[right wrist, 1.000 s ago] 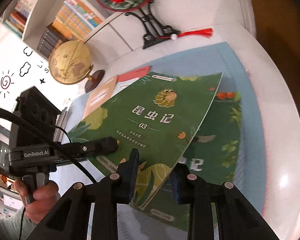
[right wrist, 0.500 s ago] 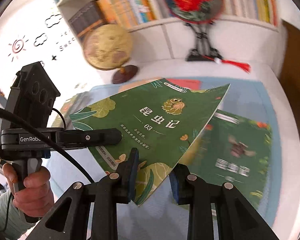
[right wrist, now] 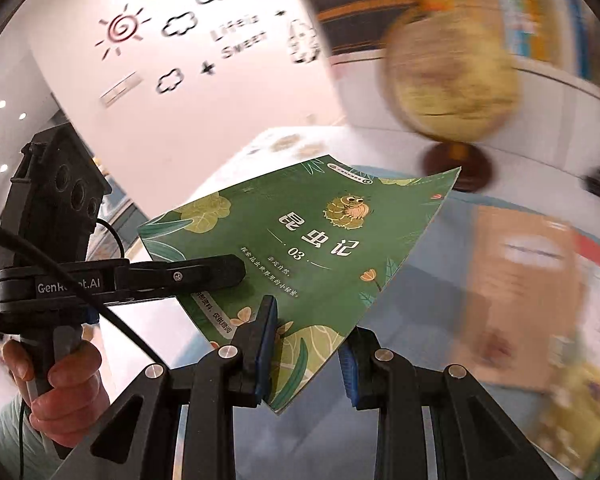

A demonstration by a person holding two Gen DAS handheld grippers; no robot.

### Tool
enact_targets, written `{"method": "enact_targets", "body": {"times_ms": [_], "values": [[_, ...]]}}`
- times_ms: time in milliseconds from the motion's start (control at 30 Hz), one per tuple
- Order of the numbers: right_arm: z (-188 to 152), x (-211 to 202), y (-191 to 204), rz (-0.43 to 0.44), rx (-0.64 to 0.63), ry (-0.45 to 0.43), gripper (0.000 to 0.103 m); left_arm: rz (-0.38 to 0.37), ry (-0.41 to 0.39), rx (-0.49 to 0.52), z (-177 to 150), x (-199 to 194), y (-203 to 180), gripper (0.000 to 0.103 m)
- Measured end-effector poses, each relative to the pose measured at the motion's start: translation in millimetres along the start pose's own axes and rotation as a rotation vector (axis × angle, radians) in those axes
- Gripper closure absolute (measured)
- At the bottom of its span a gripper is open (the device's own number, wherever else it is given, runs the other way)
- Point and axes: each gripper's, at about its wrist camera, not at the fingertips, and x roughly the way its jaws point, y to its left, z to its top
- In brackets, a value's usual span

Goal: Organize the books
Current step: 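Carry the green frog book with both grippers onto the book stack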

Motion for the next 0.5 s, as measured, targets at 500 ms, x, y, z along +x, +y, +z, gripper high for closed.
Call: {"method": "enact_targets", "body": {"times_ms": [500], "values": [[34.3, 137.1, 28.0, 0.027, 0.152, 0.115, 0.074, 0.112, 0.121, -0.204, 24.1, -3.7, 133.6, 0.073]]}}
